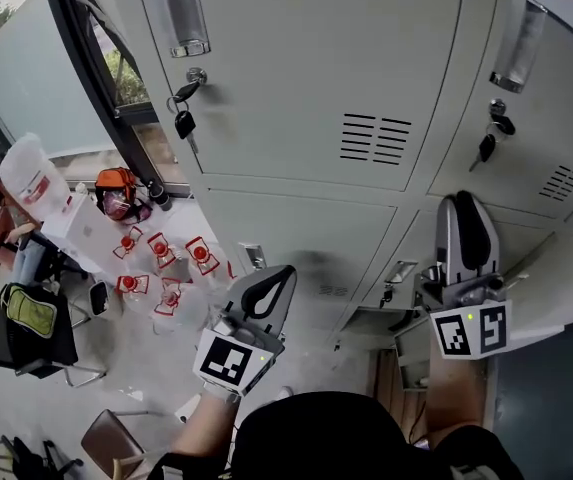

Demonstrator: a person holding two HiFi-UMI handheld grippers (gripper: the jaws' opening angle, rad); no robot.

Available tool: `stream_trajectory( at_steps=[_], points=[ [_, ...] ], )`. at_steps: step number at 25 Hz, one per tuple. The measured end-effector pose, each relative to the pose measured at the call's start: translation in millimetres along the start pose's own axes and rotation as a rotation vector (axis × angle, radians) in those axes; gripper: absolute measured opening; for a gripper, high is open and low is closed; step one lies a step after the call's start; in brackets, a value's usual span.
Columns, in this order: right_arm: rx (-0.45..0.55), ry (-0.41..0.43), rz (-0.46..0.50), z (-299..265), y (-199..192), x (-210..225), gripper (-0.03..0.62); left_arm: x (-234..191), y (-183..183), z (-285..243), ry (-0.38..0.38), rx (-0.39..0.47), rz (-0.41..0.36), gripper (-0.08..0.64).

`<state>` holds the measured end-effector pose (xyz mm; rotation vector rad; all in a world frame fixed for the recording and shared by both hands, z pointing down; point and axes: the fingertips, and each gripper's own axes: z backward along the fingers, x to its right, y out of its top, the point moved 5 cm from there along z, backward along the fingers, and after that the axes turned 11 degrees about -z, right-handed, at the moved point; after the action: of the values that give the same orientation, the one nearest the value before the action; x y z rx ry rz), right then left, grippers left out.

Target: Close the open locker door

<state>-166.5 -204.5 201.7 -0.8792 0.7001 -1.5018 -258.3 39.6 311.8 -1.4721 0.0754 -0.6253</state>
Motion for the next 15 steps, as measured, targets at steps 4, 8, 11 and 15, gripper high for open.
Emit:
stream_trajectory(
  at_steps=[4, 8, 11, 15],
  points=[
    [0.008, -0.005, 0.013, -0.3, -0.6, 0.0, 0.101, -0.6, -2.5, 0.9, 0.012, -0.014, 0.004, 0.021],
    [0.006, -0.003, 0.014, -1.1, -1.4, 0.5, 0.100, 2.4, -3.7, -0.3, 0.003, -0.017, 0.007, 0.021],
    [0.002, 0.008, 0.005, -2.2, -1.1, 0.4, 0.098, 5.0, -2.9, -1.1, -0.013, -0.017, 0.008, 0.021],
    [-0.023, 0.045, -0.027, 3.1, -2.7, -0.1, 0.100, 12.2, -3.8, -4.1, -0.048, -0.011, 0.014, 0.021]
  ],
)
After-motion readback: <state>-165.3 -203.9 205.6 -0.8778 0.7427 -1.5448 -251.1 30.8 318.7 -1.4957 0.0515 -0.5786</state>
